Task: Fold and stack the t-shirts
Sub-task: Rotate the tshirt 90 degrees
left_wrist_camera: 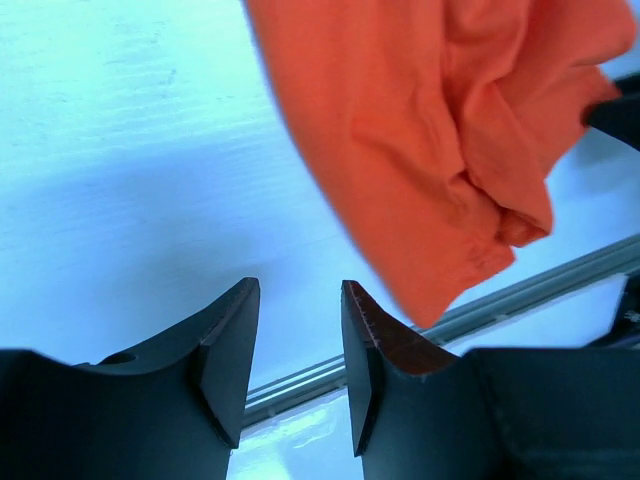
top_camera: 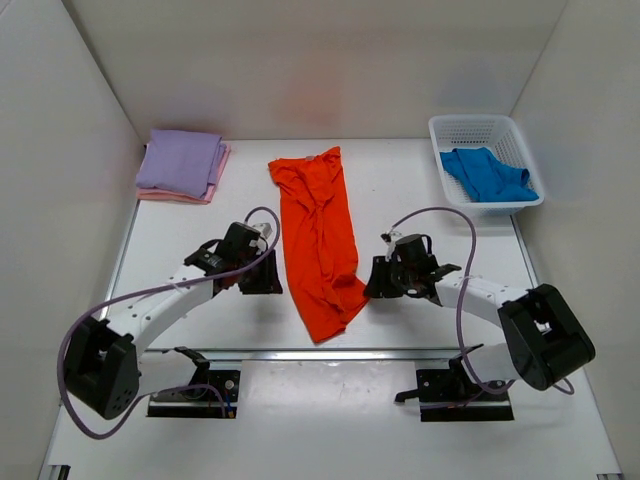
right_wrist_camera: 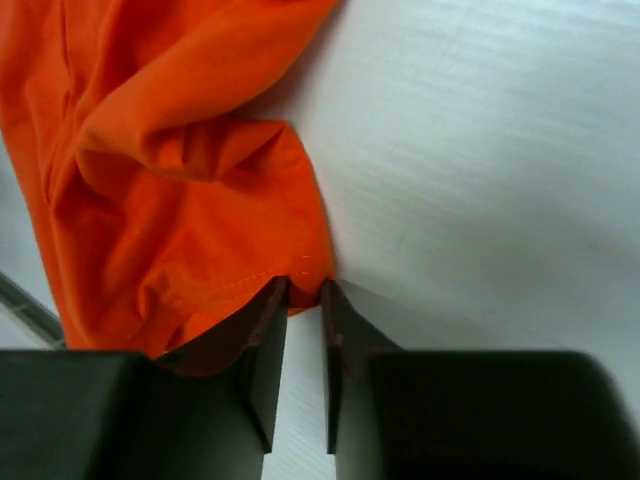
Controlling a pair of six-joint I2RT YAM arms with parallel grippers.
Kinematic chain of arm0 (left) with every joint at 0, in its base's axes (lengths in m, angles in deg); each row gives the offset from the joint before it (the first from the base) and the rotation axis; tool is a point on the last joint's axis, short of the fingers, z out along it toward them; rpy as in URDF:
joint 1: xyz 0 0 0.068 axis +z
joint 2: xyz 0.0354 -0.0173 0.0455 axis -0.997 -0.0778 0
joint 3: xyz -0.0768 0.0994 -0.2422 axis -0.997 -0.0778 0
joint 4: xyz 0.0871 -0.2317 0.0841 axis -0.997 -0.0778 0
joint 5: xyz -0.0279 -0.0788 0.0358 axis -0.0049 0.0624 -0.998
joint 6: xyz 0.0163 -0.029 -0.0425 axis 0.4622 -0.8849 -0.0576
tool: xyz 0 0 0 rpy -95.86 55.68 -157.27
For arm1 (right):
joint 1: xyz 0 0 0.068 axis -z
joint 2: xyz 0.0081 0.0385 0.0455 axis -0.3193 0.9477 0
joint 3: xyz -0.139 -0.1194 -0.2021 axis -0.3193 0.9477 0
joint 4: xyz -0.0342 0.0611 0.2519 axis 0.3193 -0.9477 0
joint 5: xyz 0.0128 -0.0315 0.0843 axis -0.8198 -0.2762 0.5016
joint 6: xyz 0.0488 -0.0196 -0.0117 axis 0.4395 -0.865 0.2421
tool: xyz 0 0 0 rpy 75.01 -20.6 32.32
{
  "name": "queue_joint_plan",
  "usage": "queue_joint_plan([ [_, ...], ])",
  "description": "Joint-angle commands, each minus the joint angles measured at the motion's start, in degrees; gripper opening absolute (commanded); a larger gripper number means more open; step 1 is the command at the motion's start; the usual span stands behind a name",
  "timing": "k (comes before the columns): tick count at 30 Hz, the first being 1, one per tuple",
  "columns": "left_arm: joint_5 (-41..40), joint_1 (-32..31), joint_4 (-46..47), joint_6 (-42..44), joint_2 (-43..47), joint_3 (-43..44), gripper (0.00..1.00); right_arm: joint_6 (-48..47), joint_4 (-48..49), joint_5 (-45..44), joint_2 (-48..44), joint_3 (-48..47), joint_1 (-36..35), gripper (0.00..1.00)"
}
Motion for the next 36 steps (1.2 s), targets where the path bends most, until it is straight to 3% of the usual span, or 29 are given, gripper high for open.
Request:
queue_joint_plan([
  [1,2.1,-0.8,3.6,-3.9,3.2,-3.4,0.49,-0.2,2.3,2.6,1.2,1.6,-1.8,0.12],
  [2,2.2,-0.7,4.0,-4.2,3.4,-3.8,0.49,1.1,1.7,2.0,0.8,1.5,-2.3,0.00],
  [12,-0.6,-6.0,3.5,-5.1,2.5,-8.8,0.55,17.5,0.8,-0.4,-11.0,11.6,-8.2,0.00],
  [23,-0.7,-11.2,7.2,-9.2,1.8,-13.1,0.57,23.7,2.6,-2.1,-13.0,12.2,-18.0,0.00],
  [26,-1.3,-11.6,7.2,-9.2,1.1,-12.7,0.58,23.1,-1.0,-4.4,-14.8,11.7,-19.5,0.20],
  [27,-1.5,-11.8,7.1,-9.6,1.2,-12.8,0.58,22.7,-1.5,-4.7,-15.4,11.8,-18.6,0.31],
  [29,-1.2,-12.2,7.0,-9.7,0.5,-12.9,0.58,22.5,-1.1,-3.1,-17.2,13.4,-16.7,0.41],
  [31,-1.5,-12.8,7.5,-9.8,-0.2,-13.3,0.58,21.8,-1.1,-2.3,-18.7,14.1,-13.8,0.46],
  [36,-1.8,-14.6,8.6,-11.7,-1.7,-13.6,0.58,20.5,0.7,0.4,-15.9,14.0,-13.1,0.46],
])
